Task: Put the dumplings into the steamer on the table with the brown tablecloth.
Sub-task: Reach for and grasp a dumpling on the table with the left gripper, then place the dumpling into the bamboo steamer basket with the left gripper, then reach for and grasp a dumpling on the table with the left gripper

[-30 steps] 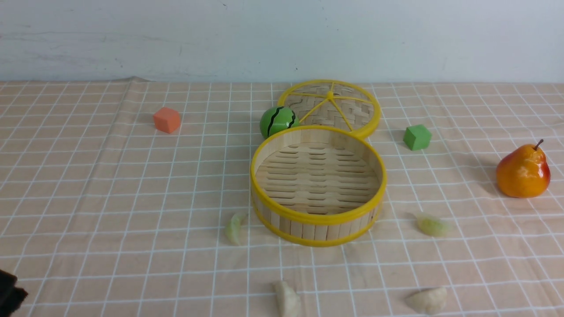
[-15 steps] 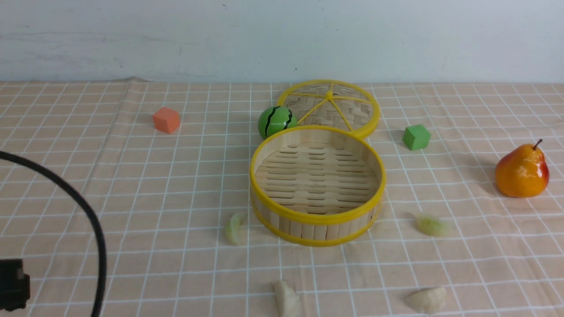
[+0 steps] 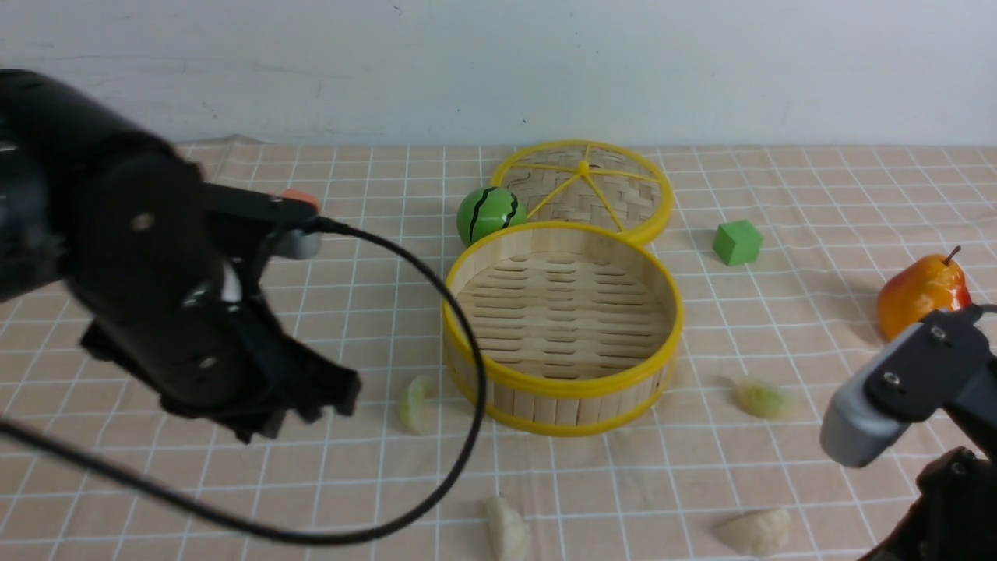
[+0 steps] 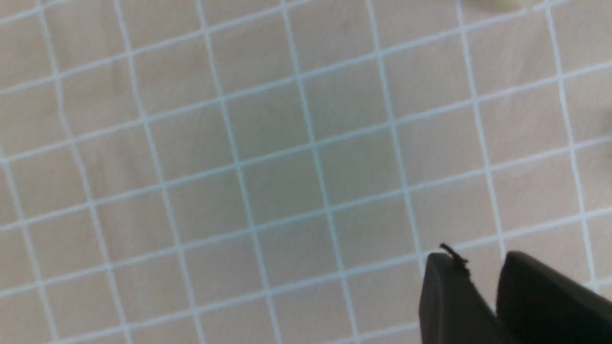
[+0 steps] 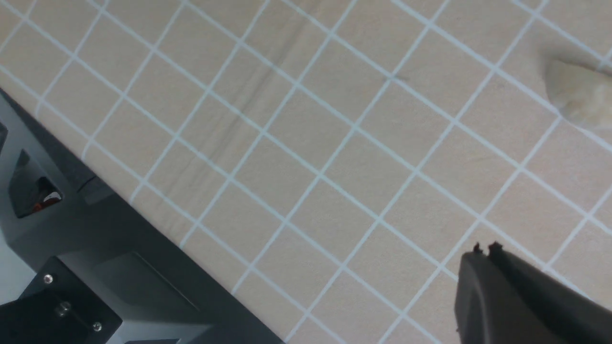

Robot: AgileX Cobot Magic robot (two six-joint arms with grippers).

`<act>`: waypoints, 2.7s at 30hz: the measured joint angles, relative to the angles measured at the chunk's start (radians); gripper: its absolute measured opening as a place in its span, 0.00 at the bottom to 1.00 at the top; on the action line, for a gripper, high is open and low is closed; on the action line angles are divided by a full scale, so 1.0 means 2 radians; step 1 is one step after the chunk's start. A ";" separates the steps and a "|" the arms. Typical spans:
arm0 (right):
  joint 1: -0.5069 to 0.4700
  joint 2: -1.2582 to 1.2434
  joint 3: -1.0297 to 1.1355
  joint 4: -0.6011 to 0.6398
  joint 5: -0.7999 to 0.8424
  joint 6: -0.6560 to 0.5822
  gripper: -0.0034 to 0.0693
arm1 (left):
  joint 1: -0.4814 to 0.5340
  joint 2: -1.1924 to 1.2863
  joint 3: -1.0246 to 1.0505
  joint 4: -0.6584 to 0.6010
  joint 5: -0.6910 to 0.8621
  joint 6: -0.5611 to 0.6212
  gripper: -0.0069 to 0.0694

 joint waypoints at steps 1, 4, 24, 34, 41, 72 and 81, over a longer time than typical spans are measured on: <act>0.002 -0.002 0.000 0.000 -0.001 0.000 0.03 | -0.001 0.024 -0.016 -0.002 -0.006 -0.001 0.39; 0.002 -0.011 -0.001 0.001 0.001 0.001 0.03 | -0.001 0.091 -0.060 -0.006 -0.026 -0.003 0.60; 0.002 -0.106 -0.004 -0.050 0.042 0.077 0.04 | 0.022 0.286 -0.146 -0.059 -0.104 -0.016 0.62; 0.002 -0.107 -0.004 -0.060 0.042 0.084 0.05 | 0.019 0.228 -0.190 -0.044 -0.064 -0.005 0.31; 0.002 -0.107 -0.004 -0.070 0.042 0.084 0.05 | -0.032 0.232 -0.279 -0.051 -0.064 0.005 0.31; 0.002 -0.107 -0.004 -0.090 0.054 0.084 0.09 | -0.056 0.388 -0.620 -0.011 0.085 -0.037 0.81; 0.002 -0.107 -0.004 -0.090 -0.015 0.084 0.10 | -0.056 0.200 -0.450 -0.024 0.106 0.009 0.80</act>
